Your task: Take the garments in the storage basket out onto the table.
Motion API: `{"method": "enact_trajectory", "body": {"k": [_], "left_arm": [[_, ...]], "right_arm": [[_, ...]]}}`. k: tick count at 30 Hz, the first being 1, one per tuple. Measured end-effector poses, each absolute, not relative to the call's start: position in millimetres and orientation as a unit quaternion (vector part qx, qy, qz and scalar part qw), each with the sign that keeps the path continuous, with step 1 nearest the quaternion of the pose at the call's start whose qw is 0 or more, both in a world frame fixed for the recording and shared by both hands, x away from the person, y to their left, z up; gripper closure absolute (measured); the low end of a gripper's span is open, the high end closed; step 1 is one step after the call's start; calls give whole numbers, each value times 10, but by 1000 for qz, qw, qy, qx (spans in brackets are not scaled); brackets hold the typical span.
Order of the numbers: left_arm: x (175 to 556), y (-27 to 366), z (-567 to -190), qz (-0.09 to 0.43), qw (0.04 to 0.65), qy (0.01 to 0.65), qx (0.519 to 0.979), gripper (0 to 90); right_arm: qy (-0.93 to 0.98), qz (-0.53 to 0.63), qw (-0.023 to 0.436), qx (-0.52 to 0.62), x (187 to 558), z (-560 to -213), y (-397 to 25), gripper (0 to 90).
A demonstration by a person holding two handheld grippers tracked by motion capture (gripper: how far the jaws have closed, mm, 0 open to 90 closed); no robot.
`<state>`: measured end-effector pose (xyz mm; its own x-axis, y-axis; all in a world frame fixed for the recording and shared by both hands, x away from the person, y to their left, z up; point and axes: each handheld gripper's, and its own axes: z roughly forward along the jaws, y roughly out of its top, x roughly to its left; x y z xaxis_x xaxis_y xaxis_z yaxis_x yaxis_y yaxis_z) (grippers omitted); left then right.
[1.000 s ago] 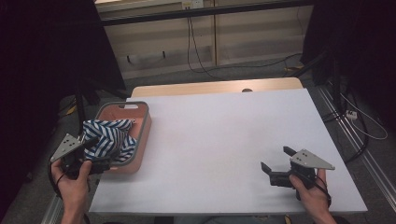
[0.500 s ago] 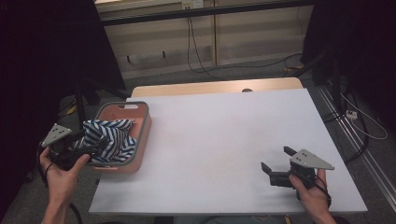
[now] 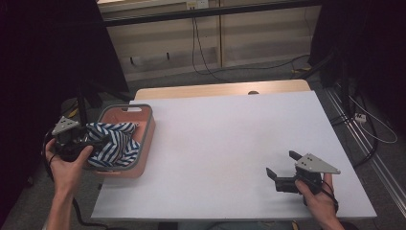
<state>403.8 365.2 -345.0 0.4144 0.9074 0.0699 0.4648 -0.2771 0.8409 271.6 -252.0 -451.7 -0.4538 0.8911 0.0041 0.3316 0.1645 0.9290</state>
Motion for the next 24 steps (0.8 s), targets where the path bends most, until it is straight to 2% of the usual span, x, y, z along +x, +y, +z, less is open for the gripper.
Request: {"method": "enact_trajectory", "body": {"k": [4,8,19,24], "left_arm": [[4143,3579,-3507,263,375,466,757,74],[4238,3498,-3575,237,359,469,771,145],[4417,3351,-3749,203,302,484,796,99],[4480,3382,-3844,186,295,495,796,81]], "right_arm": [[707,480,291,430,2712,-4517,-2517,16],[707,479,291,430,2713,-4518,-2519,16],[708,479,288,431,2722,-4522,-2516,16],[709,479,286,431,2722,-4525,-2515,16]]}}
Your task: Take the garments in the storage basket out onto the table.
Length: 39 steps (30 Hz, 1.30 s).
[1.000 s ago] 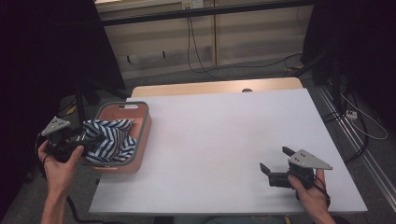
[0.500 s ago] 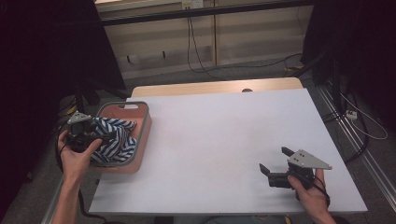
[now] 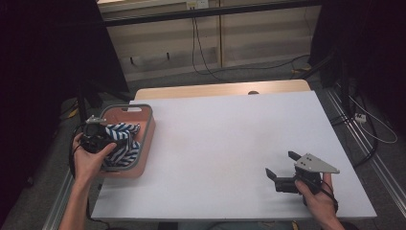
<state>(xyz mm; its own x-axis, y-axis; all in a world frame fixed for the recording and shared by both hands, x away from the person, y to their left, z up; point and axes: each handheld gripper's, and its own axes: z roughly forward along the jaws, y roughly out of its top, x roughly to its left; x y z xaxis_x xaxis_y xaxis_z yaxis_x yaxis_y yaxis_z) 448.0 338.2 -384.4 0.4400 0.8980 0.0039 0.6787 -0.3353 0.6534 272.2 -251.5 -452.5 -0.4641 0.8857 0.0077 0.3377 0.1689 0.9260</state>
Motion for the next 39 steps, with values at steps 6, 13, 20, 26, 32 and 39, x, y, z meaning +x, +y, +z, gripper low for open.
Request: {"method": "enact_trajectory", "body": {"k": [6,13,20,26,32,39], "left_arm": [[4559,3400,-3944,166,252,507,808,63],[4581,3325,-3998,165,199,494,830,74],[4634,3292,-4024,141,170,487,845,216],[4600,3303,-4025,135,184,486,844,677],[4579,3311,-4011,137,198,482,842,811],[4484,3337,-3915,156,245,485,825,823]], "right_arm": [[709,478,287,432,2729,-4527,-2521,16],[710,477,288,430,2722,-4523,-2521,16],[712,474,287,430,2735,-4530,-2518,16],[711,475,286,432,2733,-4528,-2530,16],[711,475,287,432,2729,-4526,-2529,16],[711,474,288,432,2737,-4528,-2526,16]]}}
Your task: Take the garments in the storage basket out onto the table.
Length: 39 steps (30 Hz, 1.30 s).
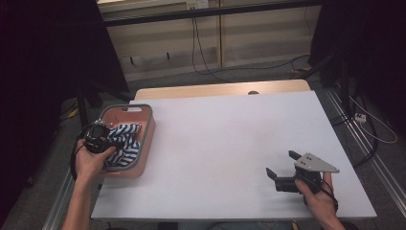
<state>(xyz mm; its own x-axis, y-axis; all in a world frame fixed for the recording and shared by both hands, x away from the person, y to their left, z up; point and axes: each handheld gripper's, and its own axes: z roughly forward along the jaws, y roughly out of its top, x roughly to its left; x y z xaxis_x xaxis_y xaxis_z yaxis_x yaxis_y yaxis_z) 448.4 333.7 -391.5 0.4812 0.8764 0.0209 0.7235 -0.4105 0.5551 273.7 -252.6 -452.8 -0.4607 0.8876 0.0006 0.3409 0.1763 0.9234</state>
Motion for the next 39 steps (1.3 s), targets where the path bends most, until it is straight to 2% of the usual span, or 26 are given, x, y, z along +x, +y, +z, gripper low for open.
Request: {"method": "enact_trajectory", "body": {"k": [13,39], "left_arm": [[4359,3409,-3711,178,343,490,781,828],[4282,3575,-3695,207,444,501,713,828]], "right_arm": [[710,477,287,432,2751,-4535,-2535,16],[704,481,283,439,2715,-4536,-2581,16]]}}
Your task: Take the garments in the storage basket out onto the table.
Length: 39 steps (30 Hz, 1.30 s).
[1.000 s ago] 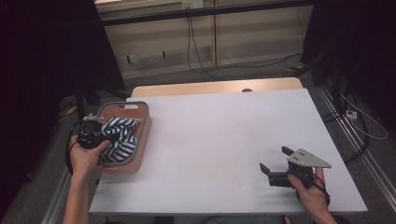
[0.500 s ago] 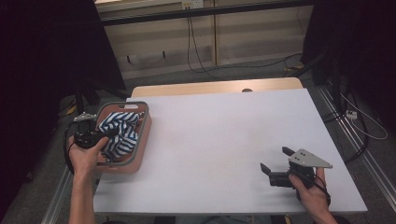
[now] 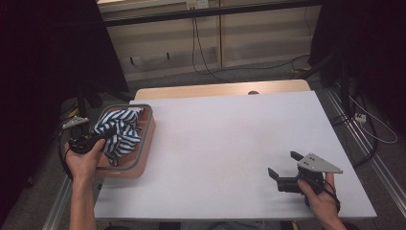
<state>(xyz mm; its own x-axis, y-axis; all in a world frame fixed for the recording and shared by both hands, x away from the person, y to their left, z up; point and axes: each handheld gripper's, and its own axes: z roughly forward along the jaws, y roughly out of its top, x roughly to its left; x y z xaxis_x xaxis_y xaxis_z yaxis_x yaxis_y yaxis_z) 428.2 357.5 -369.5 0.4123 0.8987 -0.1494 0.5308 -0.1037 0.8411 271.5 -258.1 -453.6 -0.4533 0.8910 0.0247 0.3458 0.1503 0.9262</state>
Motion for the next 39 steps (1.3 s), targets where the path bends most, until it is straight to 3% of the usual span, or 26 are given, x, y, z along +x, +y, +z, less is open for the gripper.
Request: {"method": "enact_trajectory", "body": {"k": [22,39], "left_arm": [[4122,3629,-3570,260,495,488,670,829],[3962,3593,-3402,316,558,437,630,828]], "right_arm": [[707,483,280,433,2745,-4536,-2551,16],[708,483,284,430,2736,-4524,-2537,16]]}}
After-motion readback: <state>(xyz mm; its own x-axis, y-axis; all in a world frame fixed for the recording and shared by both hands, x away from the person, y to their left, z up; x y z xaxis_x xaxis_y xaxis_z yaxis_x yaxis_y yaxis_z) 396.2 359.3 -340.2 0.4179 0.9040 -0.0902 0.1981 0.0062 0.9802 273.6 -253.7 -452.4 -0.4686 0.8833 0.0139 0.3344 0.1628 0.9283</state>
